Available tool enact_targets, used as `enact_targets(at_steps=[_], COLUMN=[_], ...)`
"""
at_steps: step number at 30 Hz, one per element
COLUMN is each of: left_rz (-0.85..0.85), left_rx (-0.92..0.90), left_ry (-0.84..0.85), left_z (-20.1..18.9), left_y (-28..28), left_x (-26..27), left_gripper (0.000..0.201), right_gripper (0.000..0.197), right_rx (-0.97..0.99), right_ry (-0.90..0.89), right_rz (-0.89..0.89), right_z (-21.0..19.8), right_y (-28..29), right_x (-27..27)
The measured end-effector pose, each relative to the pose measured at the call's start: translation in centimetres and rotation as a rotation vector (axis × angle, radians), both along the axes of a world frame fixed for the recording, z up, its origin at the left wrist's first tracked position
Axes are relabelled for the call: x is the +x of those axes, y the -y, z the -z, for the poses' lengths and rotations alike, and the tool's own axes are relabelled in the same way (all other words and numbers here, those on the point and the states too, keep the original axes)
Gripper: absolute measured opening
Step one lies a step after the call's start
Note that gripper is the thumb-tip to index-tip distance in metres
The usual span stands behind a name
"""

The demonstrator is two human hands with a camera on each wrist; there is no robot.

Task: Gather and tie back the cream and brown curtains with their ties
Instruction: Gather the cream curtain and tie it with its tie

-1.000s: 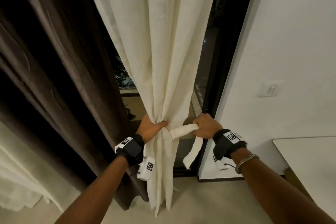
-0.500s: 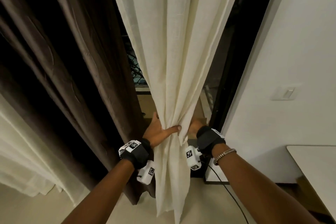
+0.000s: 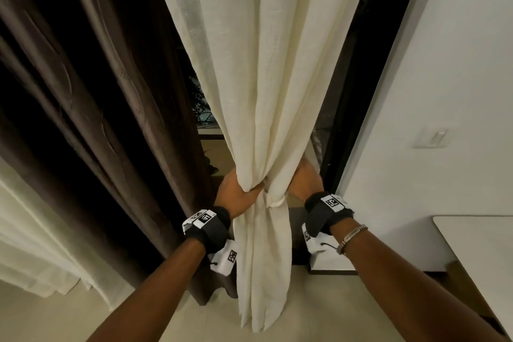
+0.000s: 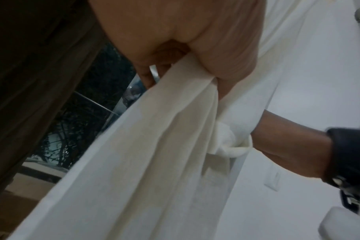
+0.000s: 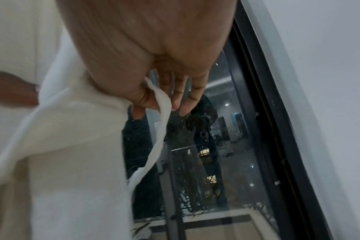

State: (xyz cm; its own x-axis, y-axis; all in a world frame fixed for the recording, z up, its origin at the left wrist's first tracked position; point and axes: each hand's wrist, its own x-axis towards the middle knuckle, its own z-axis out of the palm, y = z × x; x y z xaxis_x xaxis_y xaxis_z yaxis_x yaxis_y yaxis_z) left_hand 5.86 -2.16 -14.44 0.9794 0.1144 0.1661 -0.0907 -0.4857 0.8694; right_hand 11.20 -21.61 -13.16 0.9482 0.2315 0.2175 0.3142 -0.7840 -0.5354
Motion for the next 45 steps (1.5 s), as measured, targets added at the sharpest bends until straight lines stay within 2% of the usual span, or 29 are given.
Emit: enact_targets(at_steps=[1, 2, 5, 8, 13, 15, 18, 22, 24, 27, 29, 30, 33, 35, 37, 39, 41, 43, 45], left_rz=[-0.016, -0.035, -0.105, -0.091, 0.114, 0.214, 0.335, 0.493, 0.494, 0.479, 0.472, 0.436, 0.285, 0.274, 0.305, 0.344, 0.315, 0.242, 0.206], left_rx=[0.017, 0.022, -0.007, -0.066, -0.134, -0.128, -0.073, 0.105, 0.154, 0.114, 0.119, 0.148, 0.293, 0.336, 0.236, 0.069, -0.061, -0.159, -0.206], left_ry=[-0.020, -0.044, -0.092, -0.117, -0.211, -0.248, -0.302, -0.347, -0.318, -0.286, -0.291, -0.255, -0.048, 0.021, 0.002, -0.058, -0.133, -0.206, -0.243], left_z=[0.0, 0.1, -0.1, 0.0, 0.1, 0.2, -0.2, -1.2, -1.1, -0.5, 0.1, 0.6, 1.3, 0.8, 0.4, 0.6, 1.1, 1.9, 2.6], left_y=[-0.1, -0.3, -0.6, -0.5, 0.0, 0.0, -0.2, -0.5, -0.4, -0.2, 0.2, 0.2, 0.1, 0.2, 0.2, -0.2, -0.8, -1.3, -1.4], left_x=[0.3, 0.7, 1.9, 3.2, 3.4, 3.4, 2.9, 2.0, 1.9, 1.4, 1.1, 1.1, 1.0, 0.8, 0.8, 1.0, 1.0, 1.1, 1.3], left_gripper=[0.056, 0.057, 0.057, 0.060, 0.083, 0.088, 0.097, 0.104, 0.102, 0.091, 0.090, 0.094, 0.124, 0.123, 0.110, 0.093, 0.082, 0.078, 0.083], right_gripper=[0.033, 0.033, 0.034, 0.041, 0.042, 0.043, 0.056, 0.035, 0.031, 0.037, 0.039, 0.039, 0.047, 0.044, 0.044, 0.048, 0.045, 0.039, 0.046], right_rx=[-0.138, -0.253, -0.327, -0.187, 0.231, 0.281, 0.212, -0.082, -0.192, -0.209, -0.137, -0.053, 0.390, 0.629, 0.822, 0.839, 0.896, 1.085, 1.257], right_ry=[0.087, 0.064, -0.252, -0.546, -0.667, -0.654, -0.616, -0.610, -0.493, -0.160, -0.072, -0.123, -0.391, -0.569, -0.736, -0.927, -0.953, -1.044, -1.134], right_rz=[0.020, 0.015, -0.154, -0.300, -0.255, -0.175, -0.083, -0.167, -0.161, -0.100, -0.072, -0.054, 0.027, 0.070, 0.084, 0.001, -0.139, -0.167, -0.188], right_z=[0.1, -0.3, -0.9, -0.2, 0.3, 0.1, -0.5, -2.1, -2.8, -2.4, -1.9, -2.0, -2.0, -2.0, -2.9, -3.1, -2.0, -0.9, 0.1], right_y=[1.0, 2.1, 4.6, 6.1, 7.7, 8.3, 10.0, 11.7, 11.4, 9.4, 6.5, 5.0, 1.5, 0.1, -1.0, -2.1, -1.9, -1.2, -0.5], right_x=[0.5, 0.8, -0.3, -1.6, -1.8, -1.4, -0.3, 1.6, 2.6, 4.2, 4.1, 3.6, 1.6, 0.8, 0.0, -0.3, -0.5, -0.8, -1.2])
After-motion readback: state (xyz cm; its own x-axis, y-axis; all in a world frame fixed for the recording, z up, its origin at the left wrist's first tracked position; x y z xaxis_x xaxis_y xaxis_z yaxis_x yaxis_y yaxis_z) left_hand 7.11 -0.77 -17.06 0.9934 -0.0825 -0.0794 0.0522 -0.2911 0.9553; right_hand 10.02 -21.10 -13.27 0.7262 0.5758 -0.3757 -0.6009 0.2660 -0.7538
